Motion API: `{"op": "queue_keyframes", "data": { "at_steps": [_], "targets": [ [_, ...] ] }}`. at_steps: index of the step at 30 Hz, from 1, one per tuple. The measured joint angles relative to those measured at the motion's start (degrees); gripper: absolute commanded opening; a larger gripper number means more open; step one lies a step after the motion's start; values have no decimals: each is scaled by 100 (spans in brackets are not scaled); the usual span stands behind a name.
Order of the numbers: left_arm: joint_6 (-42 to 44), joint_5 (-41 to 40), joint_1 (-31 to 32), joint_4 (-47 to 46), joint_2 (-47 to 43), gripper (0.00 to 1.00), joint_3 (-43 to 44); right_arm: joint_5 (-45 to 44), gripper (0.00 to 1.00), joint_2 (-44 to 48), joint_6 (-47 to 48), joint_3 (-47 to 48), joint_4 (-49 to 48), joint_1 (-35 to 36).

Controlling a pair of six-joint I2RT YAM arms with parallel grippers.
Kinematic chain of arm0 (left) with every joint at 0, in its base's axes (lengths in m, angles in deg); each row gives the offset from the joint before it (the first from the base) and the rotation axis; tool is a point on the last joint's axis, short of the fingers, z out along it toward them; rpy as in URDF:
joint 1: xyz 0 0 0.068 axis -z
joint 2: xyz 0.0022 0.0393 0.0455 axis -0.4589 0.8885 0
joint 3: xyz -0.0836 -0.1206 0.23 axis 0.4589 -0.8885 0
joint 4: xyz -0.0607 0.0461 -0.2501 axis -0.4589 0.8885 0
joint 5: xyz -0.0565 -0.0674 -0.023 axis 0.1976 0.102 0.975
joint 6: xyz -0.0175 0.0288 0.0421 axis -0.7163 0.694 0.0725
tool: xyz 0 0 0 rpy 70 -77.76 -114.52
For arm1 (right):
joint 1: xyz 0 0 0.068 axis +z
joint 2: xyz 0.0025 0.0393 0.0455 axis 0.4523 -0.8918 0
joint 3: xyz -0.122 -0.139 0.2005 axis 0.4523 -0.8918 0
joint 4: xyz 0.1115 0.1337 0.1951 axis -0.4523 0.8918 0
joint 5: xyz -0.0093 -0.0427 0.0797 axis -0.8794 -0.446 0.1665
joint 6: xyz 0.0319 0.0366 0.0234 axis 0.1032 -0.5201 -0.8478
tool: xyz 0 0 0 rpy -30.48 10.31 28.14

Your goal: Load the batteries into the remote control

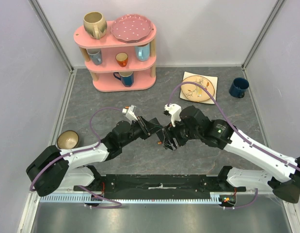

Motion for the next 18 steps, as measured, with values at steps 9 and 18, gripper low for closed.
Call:
{"op": "queue_keyframes", "data": {
  "at_steps": [9,18],
  "targets": [
    [621,-262,-278,1344,-286,2,225,-1119,75,612,-129,-267,-168,7],
    [2240,-2026,-409,5069,-466,2,2175,-2774,81,1589,-608,-1661,-1056,-7]
  ]
}}
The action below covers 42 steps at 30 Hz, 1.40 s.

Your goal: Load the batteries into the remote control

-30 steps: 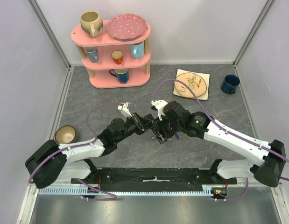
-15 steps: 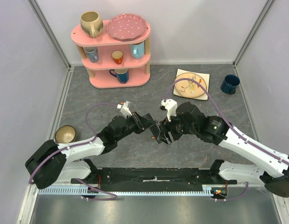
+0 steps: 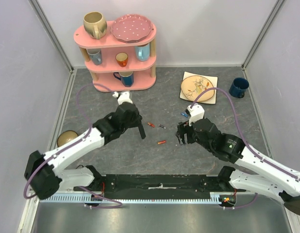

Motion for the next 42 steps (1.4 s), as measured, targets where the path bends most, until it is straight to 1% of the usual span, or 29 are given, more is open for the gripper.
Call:
{"op": "queue_keyframes", "data": {
  "at_steps": [2,4,5,9,14,18,20,21,23,30,33,35,38,39,40,41,42],
  "targets": [
    [398,-413,-2,739,439,2,625,-157,81,-101,9,0,-101,2],
    [754,-826,-9,1379,1143,2,1342,-258,81,-258,9,0,-157,2],
    [935,-1038,-13,1816,1633,2,1812,-304,81,-352,4,-2,-166,2],
    [1375,-1665,-24,2732,2957,2,2800,-404,82,-498,-11,-90,-192,2],
    [1753,-2218,-111,3528,4186,2,3331,-496,83,-267,4,-164,-179,2],
    [1886,-2299,-278,3709,4819,2,3589,-553,83,114,61,-164,-114,2],
    [1915,-2291,-341,3742,5023,5,3709,-597,83,267,81,-157,-28,2],
    [1926,-2273,-361,3738,5110,9,3768,-605,83,315,90,-157,24,2],
    [1937,-2229,-365,3703,5233,12,3825,-623,83,378,105,-149,127,2],
    [2131,-1838,-289,3648,5375,35,3842,-654,84,560,107,-138,356,2],
    [2162,-1617,-219,3412,5375,40,3773,-688,84,643,107,-138,424,2],
    [2205,-1589,-175,3351,5368,42,3722,-743,84,684,107,-125,479,2],
    [2229,-1545,-142,3283,5320,47,3687,-798,84,741,107,-92,564,2],
    [2234,-1543,-133,3276,5309,52,3681,-811,84,761,105,-83,597,2],
    [2232,-1537,-133,3268,5289,53,3672,-828,84,782,101,-81,636,2],
    [2234,-1523,-133,3261,5261,65,3661,-846,84,802,96,-81,669,2],
    [2234,-1484,-133,3244,5222,89,3644,-859,84,826,87,-81,699,2]
  ]
}}
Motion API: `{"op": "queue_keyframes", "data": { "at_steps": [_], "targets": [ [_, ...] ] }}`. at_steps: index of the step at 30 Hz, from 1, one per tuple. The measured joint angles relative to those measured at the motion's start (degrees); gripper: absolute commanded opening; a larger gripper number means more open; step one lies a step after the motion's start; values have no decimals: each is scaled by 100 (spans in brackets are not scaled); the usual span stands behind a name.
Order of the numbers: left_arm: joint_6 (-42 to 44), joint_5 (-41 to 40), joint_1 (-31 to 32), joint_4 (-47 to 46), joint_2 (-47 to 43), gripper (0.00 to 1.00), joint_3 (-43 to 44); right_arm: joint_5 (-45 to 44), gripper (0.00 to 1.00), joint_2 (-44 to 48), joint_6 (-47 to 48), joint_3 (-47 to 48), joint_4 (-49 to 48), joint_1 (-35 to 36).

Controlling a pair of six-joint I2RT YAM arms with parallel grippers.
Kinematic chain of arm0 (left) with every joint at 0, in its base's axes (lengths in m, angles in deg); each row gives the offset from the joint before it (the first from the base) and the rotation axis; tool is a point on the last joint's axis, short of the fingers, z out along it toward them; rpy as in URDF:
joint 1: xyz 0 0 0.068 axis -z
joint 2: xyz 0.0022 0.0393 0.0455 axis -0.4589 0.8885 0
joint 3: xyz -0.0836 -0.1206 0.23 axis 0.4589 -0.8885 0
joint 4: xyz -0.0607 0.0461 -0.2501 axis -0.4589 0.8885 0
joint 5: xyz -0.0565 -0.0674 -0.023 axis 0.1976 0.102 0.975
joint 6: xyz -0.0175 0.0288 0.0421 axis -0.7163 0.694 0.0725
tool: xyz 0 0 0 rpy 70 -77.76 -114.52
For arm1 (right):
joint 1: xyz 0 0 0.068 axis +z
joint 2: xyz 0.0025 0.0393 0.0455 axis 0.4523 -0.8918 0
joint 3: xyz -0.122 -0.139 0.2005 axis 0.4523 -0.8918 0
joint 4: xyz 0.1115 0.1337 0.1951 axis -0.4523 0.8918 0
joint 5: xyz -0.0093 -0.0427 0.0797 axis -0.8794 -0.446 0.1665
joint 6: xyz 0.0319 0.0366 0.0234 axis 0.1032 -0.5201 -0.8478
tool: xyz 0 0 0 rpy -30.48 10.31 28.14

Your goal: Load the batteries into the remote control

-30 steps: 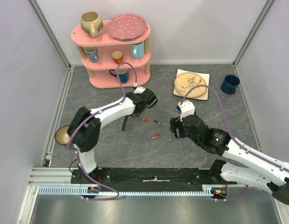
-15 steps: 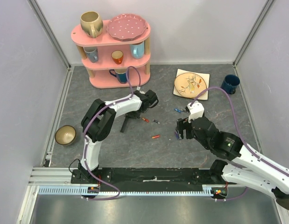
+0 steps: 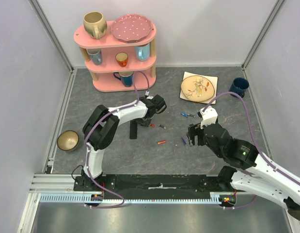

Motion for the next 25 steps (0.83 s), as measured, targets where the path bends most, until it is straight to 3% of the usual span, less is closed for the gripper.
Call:
{"op": "queue_keyframes", "data": {
  "at_steps": [6,8,12,15,20,25],
  "targets": [
    [33,258,15,-166,-1121,94,-426,-44,85,118,-48,0,105,0],
    [37,444,-4,-448,-2011,99,-831,-59,85,116,-63,0,105,0],
    [-136,885,-247,-1279,-4232,99,-1950,-87,85,120,-107,-2,87,0],
    [-498,968,-498,-1694,-5412,99,-2669,-118,85,127,-133,-37,31,0],
    [-1178,970,-531,-1794,-6168,99,-3491,-234,85,87,-133,-120,-37,0],
    [-1537,1027,-531,-1707,-6481,99,-3735,-319,85,-52,-136,-188,-122,0]
  ]
}}
